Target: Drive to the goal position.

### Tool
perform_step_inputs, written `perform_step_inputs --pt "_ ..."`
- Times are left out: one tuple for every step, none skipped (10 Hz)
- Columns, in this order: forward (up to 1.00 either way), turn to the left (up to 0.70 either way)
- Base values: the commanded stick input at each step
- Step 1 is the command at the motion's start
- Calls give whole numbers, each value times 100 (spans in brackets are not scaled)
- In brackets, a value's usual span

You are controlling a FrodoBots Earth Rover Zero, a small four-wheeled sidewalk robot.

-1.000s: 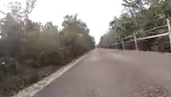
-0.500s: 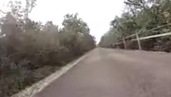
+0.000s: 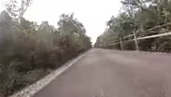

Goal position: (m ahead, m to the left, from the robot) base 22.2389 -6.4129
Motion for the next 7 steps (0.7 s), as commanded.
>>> perform_step_inputs --pt "70 0" --pt "70 0" --pt "70 0" --pt "70 0" --pt "70 0" --pt "70 0" --pt "70 0"
